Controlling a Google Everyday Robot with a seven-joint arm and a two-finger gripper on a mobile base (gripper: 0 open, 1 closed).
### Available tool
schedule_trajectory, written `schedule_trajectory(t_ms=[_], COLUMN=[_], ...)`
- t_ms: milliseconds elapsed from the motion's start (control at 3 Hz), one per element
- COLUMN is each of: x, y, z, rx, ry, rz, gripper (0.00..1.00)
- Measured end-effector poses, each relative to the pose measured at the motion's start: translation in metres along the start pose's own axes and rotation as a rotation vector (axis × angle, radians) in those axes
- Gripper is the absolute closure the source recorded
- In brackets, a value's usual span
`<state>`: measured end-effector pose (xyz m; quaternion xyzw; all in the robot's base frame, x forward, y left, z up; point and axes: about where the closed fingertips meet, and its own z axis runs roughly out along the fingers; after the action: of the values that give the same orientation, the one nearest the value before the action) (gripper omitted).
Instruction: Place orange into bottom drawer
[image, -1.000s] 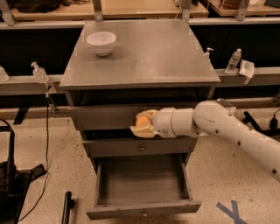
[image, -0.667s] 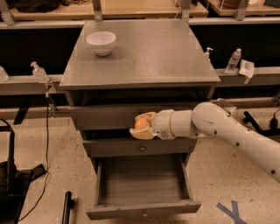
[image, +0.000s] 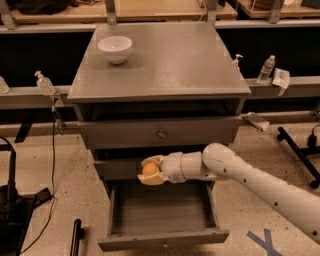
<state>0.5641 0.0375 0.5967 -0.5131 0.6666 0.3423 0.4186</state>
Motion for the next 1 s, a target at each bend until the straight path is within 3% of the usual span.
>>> schedule_trajectory(t_ms=[333, 667, 1000], x=[0.059, 0.077, 0.093], y=[0.015, 0.018, 0.009], z=[0.017, 0.024, 0.025], rx=[-0.019, -0.021, 0.004], ry=[-0.034, -0.032, 0.012], rz=[0.039, 0.052, 0.042], gripper=[1.00, 1.00, 1.00])
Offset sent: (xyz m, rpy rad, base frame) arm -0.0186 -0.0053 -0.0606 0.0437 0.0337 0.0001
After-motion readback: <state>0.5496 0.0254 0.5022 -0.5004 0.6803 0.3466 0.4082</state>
